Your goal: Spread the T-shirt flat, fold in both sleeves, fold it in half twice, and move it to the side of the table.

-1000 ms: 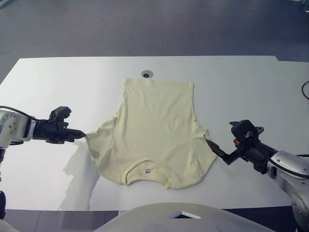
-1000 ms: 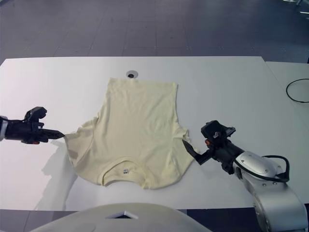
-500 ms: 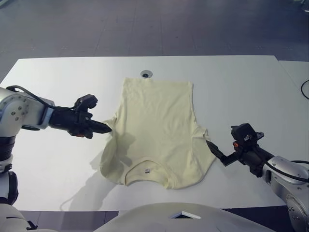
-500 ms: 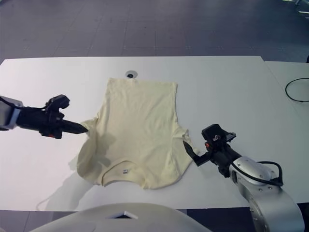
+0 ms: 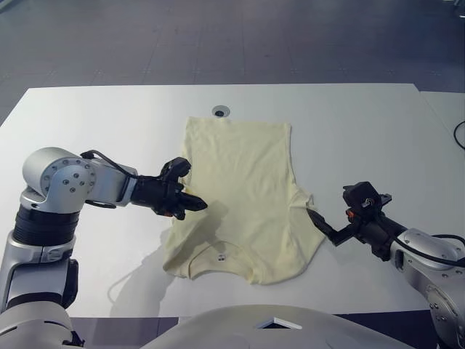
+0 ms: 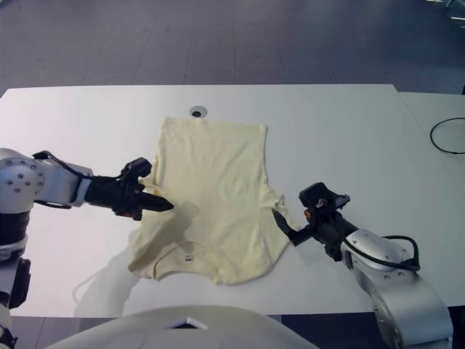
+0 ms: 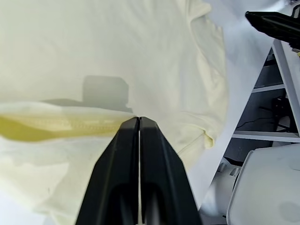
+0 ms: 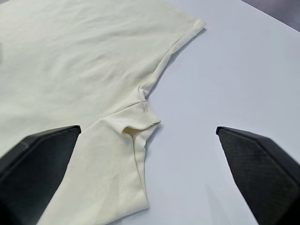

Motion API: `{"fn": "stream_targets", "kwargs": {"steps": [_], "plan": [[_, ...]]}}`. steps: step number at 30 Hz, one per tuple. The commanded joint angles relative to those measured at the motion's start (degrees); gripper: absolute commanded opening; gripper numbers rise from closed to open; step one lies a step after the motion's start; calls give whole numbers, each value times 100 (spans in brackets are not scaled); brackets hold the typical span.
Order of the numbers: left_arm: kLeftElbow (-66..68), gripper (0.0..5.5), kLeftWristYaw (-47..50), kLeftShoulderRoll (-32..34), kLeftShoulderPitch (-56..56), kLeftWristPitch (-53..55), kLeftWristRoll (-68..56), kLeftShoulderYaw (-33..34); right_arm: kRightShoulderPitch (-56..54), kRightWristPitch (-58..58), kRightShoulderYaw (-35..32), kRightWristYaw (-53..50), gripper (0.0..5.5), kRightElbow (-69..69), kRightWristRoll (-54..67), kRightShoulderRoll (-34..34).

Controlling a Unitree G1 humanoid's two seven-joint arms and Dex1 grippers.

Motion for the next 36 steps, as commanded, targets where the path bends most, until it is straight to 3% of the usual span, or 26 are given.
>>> {"fn": "stream_targets", "kwargs": {"steps": [1,5,8,10,13,16,19,22,32,36], "plan": [[41,2,535,-227,151,55,-217,-117,-52,67,77,-29,540,-30,17,-46],[88,2,1063,-486,345,55,-347,-142,-122,83,84,-7,540,16,22,-101],[286,50,1455,-745,295,55,-833,80,-131,135,32,14,540,6,55,-115],[534,91,1727,-927,136,53,-1439,359,-114,223,-97,21,540,-19,99,-55],[898,143,2834,-525,-55,-1029,-3727,235,-132,437,-544,96,540,-5,297,184],[750,186,3548,-185,-119,-1813,-4578,465,-382,974,-1474,278,540,223,828,927],[422,239,4330,71,151,-2465,-4349,875,-696,1777,-2407,577,540,649,1274,1571],[-7,289,4889,97,627,-3108,-3489,1194,-930,2200,-2678,649,540,1055,1466,1838],[-168,467,4935,40,618,-3553,-2578,1504,282,2170,-2107,545,540,1054,1463,2101],[-98,539,4881,-13,555,-3518,-2487,1489,307,2010,-1929,475,471,1190,1461,2262]]}}
